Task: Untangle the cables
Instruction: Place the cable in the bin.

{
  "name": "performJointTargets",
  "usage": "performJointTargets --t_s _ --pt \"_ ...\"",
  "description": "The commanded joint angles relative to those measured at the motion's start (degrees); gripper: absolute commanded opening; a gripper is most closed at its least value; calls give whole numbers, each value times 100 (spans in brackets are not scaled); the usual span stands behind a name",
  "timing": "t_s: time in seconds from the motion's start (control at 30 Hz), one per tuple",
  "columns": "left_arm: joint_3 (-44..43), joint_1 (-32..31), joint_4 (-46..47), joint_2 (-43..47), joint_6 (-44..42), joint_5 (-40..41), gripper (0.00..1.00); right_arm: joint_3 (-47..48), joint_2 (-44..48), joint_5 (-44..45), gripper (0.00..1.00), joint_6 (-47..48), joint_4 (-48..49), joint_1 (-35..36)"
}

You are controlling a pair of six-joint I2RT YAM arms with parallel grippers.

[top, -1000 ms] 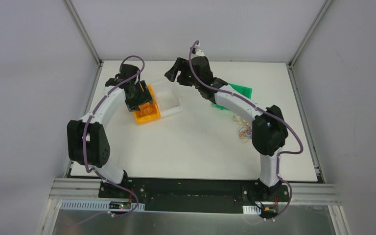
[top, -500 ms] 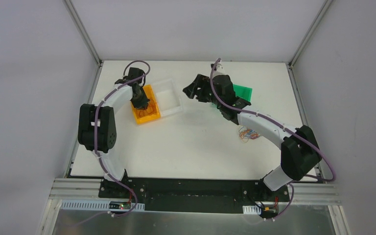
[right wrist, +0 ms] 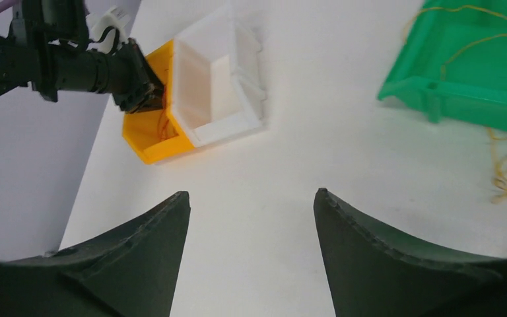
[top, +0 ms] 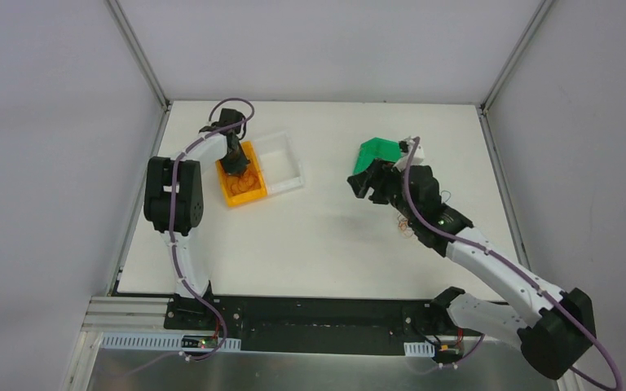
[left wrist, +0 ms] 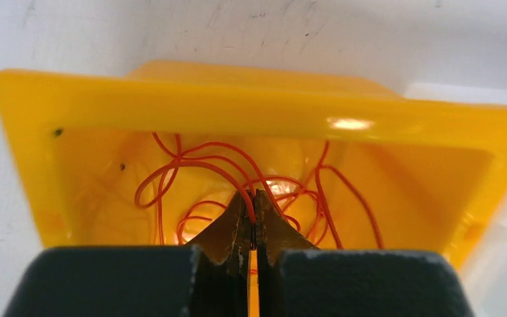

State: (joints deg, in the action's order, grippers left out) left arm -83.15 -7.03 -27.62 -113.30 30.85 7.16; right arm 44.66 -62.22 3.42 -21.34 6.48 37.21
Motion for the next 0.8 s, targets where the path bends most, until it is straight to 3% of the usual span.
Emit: performJointTargets --t_s 0.0,0.07,0.17,0.2,0.33,0.47,0.63,0.77 --pt "-165 52 -77 -217 -10 194 0 -330 706 1519 73 181 -1399 -195" --pt "-166 52 -86 -153 -38 178 0 -344 766 2235 74 -104 -2075 -399" --pt "-56 39 -138 402 0 -239 22 -158 693 2751 76 -443 -3079 -779" --pt "8 35 -149 699 26 -382 35 -117 671 2763 78 -483 -3332 -923" --pt "113 -27 -373 1640 26 -703 65 -240 769 2489 77 -643 -3601 -1592" --pt "137 -29 -692 2281 27 -901 91 -663 586 1395 73 -987 -3075 -2263" --pt "500 -109 -693 3174 138 -1499 94 -775 -329 1187 68 -1213 -2592 -2433" --pt "1101 -469 -446 3901 -70 -1810 94 -775 -800 1587 62 -1188 -2378 -2435"
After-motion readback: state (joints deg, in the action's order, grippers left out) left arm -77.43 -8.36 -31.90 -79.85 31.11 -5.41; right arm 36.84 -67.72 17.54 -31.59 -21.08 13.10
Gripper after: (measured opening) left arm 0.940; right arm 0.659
